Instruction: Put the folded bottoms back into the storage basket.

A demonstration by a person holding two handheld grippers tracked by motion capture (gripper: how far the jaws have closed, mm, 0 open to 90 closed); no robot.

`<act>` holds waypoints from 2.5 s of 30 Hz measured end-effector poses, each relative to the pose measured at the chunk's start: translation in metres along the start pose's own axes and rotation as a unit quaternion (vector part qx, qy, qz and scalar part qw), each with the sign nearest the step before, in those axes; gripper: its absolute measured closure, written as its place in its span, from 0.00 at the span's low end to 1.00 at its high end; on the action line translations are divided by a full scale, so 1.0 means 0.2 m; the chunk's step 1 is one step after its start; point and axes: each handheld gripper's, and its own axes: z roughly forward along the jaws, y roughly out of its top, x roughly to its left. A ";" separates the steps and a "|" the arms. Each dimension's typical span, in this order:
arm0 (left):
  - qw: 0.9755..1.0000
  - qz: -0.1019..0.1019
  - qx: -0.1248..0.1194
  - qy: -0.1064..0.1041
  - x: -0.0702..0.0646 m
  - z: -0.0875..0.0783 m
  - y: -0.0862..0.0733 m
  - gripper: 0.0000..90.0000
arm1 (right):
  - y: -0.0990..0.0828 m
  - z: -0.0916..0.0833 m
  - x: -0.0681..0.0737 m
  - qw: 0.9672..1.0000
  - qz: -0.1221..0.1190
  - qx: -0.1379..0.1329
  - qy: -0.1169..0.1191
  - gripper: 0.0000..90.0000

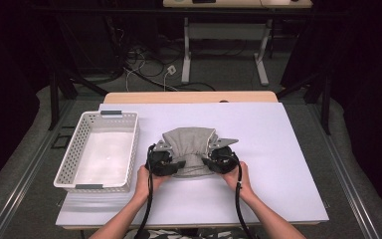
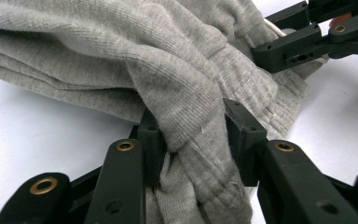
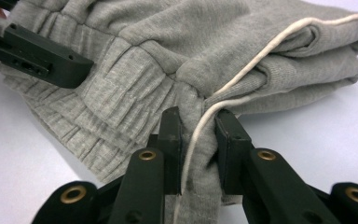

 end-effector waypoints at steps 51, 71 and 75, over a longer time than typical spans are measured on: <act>0.997 0.050 -0.055 0.022 -0.08 -0.22 0.10 0.70 | 0.13 -0.20 0.11 0.996 -0.059 -0.068 -0.023 0.83; 0.995 0.054 -0.075 0.024 -0.08 -0.29 0.13 0.70 | 0.19 -0.25 0.13 0.994 -0.066 -0.089 -0.027 0.83; 0.995 0.059 -0.076 0.026 -0.08 -0.30 0.13 0.70 | 0.19 -0.25 0.14 0.993 -0.068 -0.089 -0.027 0.83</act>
